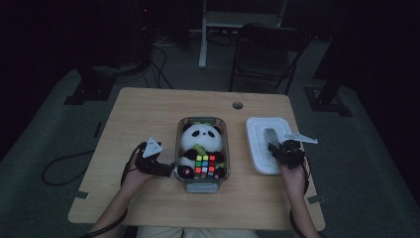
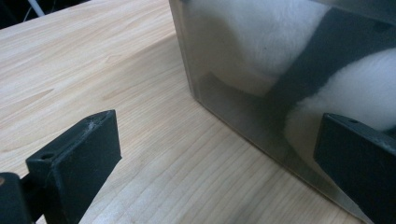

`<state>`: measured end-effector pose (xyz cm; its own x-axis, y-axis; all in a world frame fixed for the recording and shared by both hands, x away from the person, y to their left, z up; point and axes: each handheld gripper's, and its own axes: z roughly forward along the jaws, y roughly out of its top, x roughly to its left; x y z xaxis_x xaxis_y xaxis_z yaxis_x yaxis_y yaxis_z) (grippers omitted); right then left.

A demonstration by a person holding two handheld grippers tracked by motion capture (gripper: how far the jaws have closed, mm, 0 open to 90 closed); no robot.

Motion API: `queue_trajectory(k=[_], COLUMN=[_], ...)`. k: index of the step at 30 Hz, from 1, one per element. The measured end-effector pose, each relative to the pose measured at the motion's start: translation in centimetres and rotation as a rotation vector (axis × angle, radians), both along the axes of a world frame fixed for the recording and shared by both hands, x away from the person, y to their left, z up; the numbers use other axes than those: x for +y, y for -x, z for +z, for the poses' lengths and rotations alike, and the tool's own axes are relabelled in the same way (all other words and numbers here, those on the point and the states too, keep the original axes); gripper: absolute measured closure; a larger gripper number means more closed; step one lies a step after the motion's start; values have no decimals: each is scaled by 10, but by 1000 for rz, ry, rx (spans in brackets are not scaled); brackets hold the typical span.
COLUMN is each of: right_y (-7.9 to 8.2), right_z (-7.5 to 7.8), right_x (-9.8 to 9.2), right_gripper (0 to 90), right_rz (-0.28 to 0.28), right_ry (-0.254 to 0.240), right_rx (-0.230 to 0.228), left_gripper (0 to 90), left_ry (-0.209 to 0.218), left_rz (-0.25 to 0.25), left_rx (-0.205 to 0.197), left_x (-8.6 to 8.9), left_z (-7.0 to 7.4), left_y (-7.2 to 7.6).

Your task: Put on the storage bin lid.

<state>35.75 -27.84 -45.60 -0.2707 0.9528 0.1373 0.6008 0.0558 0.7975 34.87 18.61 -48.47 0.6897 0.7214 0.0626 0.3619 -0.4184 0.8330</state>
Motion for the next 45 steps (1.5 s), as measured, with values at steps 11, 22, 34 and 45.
queue_trajectory(k=[11,22,34,45], right_y=[31,44,46,31], right_z=[61,90,91,72], right_x=[19,64,110,132], right_gripper=[675,675,675,676], right_rz=[94,251,441,483], right_ry=[-44,-61,-48,-19], right_rx=[-107,-155,-117,-35], left_gripper=[13,13,13,14], left_ry=[2,42,34,68], left_rz=[-59,-95,-91,-28], left_rx=[-17,-6,12,-3], left_x=[-27,-57,-59,-42], left_z=[-1,3,1,22], left_y=[13,11,13,12])
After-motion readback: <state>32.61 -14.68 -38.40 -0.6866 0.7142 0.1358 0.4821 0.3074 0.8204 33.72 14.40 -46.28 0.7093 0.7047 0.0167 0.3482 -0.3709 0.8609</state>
